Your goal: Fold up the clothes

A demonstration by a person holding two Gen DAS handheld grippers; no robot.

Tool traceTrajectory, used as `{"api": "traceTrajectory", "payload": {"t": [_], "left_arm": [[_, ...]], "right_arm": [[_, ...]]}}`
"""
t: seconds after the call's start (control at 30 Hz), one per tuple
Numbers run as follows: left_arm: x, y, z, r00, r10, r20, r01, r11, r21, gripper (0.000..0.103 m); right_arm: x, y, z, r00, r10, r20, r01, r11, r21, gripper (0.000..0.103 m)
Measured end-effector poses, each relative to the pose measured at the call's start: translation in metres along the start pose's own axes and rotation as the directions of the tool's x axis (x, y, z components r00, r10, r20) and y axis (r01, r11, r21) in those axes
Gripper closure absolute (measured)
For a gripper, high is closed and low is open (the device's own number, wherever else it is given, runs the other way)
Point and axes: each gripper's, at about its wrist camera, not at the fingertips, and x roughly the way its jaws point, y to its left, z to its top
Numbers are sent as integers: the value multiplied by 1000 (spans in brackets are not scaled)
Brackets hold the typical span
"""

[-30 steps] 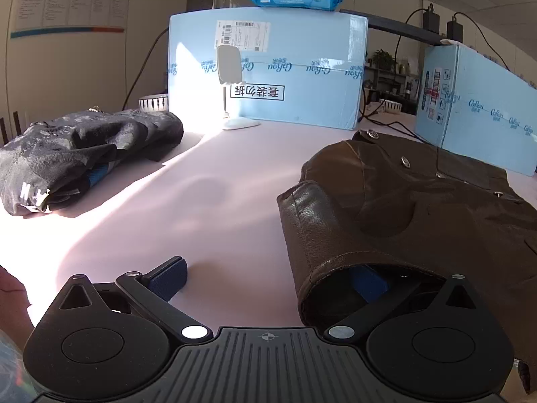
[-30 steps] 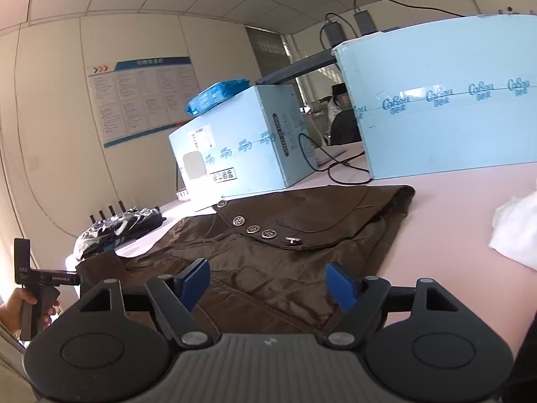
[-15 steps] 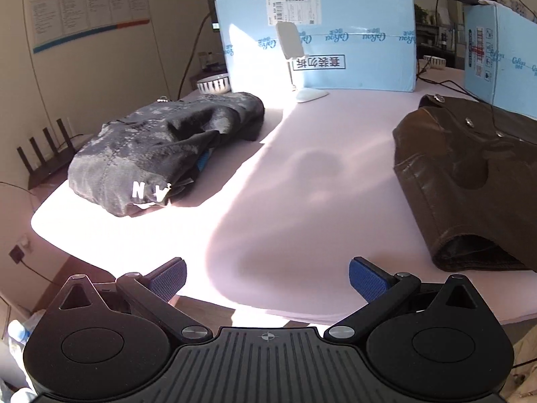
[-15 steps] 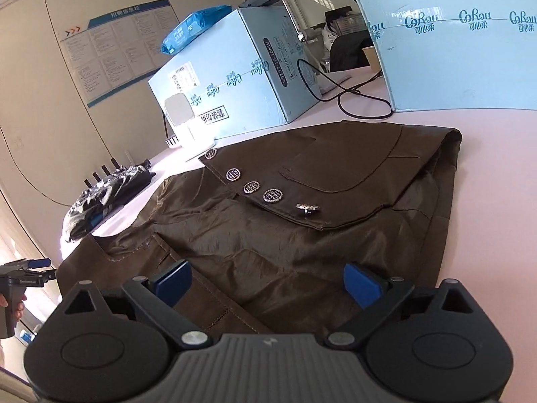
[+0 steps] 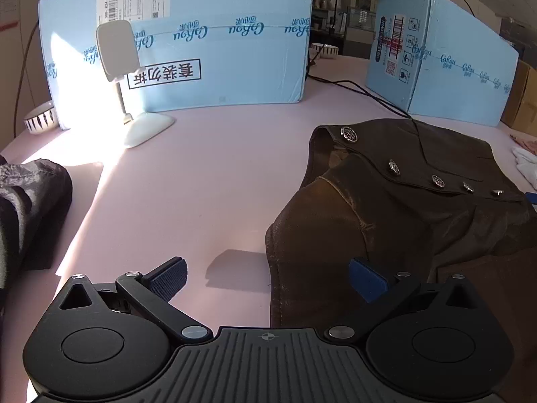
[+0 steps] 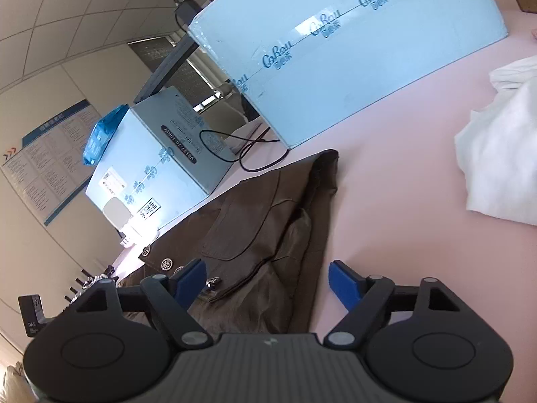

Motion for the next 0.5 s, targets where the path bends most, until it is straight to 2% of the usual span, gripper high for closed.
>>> {"api": "traceTrajectory", "payload": {"t": [0.03, 0.1, 0.13, 0.2, 0.23, 0.27, 0.3, 0.4, 0.5], "left_arm": [[2, 2, 0, 999, -41, 12, 41, 999, -3, 0], [7, 5, 2, 990, -139, 19, 139, 990, -7, 0], [10, 7, 6, 980, -200, 8, 200, 979, -25, 0], [18, 9, 12, 963, -269, -6, 268, 962, -58, 0], [23, 8, 15, 960, -279, -15, 277, 958, -69, 0], [28, 7, 19, 957, -288, -24, 285, 955, -80, 0], [33, 6, 23, 958, -286, -30, 282, 956, -82, 0], [45, 2, 32, 962, -271, -39, 267, 960, -83, 1], [51, -11, 33, 973, -223, -51, 222, 975, -26, 1]], "right_arm": [[-2, -7, 2, 1000, -8, 12, 7, 999, 53, 49], [0, -15, 8, 1000, 3, 0, -3, 995, 98, 49], [3, -14, 11, 1000, 6, -21, -4, 995, 97, 45], [11, -9, 17, 998, 27, -52, -23, 996, 81, 29], [15, -7, 18, 998, 38, -59, -34, 997, 74, 18], [20, -2, 19, 997, 39, -68, -35, 998, 57, 12], [29, 5, 21, 996, 33, -83, -31, 999, 25, 1], [47, 22, 21, 996, -28, -84, 24, 998, -50, 0], [57, 27, 22, 996, -49, -80, 45, 997, -55, 3]]}}
